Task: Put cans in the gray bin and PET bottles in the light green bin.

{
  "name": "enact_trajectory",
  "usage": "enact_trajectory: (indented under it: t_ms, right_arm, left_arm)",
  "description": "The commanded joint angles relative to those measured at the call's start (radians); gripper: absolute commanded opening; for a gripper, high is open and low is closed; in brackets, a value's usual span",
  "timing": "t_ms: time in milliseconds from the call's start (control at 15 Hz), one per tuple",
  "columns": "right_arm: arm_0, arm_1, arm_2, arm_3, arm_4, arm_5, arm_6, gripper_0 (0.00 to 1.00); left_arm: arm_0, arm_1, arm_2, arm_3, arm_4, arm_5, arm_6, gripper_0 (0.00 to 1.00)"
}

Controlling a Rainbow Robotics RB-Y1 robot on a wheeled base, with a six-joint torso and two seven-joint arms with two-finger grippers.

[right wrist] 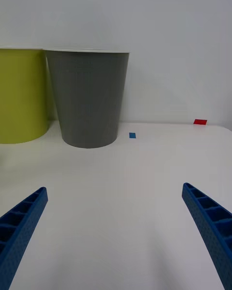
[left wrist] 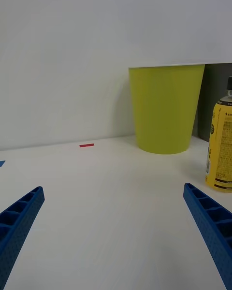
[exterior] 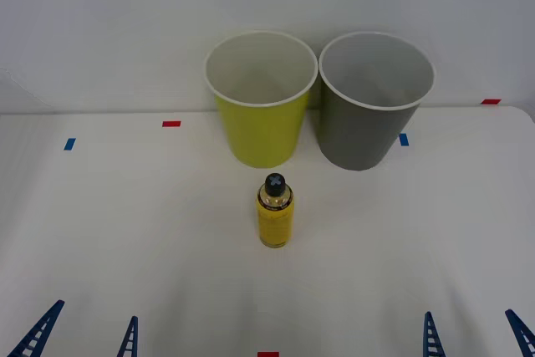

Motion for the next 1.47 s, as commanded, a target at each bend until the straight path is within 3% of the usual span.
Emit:
enact_trajectory:
  t_ms: [67,1467]
  right_arm:
    - [0.0,0.0,0.0,0.0,0.0,0.0,0.0,0.97]
    - [0.0,0.0,0.0,0.0,0.0,0.0,0.0,0.97]
  left_arm:
    - [0.0,0.0,0.0,0.0,0.0,0.0,0.0,1.0]
    - [0.0,0.0,0.0,0.0,0.0,0.0,0.0,1.0]
